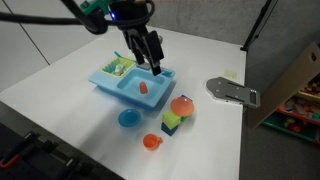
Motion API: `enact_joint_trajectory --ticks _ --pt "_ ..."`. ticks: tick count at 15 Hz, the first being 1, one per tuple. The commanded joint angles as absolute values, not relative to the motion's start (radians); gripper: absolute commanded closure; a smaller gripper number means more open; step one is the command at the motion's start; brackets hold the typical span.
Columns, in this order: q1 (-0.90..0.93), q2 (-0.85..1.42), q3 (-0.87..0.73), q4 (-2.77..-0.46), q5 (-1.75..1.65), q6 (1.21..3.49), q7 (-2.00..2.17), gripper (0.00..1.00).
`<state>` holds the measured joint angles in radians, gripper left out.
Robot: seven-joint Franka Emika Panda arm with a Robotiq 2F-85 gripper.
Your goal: Put the orange plate on the sink
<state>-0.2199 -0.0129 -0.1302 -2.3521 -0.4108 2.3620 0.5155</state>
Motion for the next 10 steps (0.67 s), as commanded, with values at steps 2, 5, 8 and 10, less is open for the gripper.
enact_joint_trajectory --ticks 2,5,8,10 --pt "-0.206 0.082 -0.17 -2.283 -0.578 2.404 0.658 0.0" --pt "-0.193 0.13 -0.196 -2.264 -0.673 2.44 0.728 0.0" --pt "-0.178 0.178 -0.221 -2.25 -0.779 2.478 0.805 0.0" --pt "-0.169 0.204 -0.232 -2.242 -0.828 2.49 0.845 0.0"
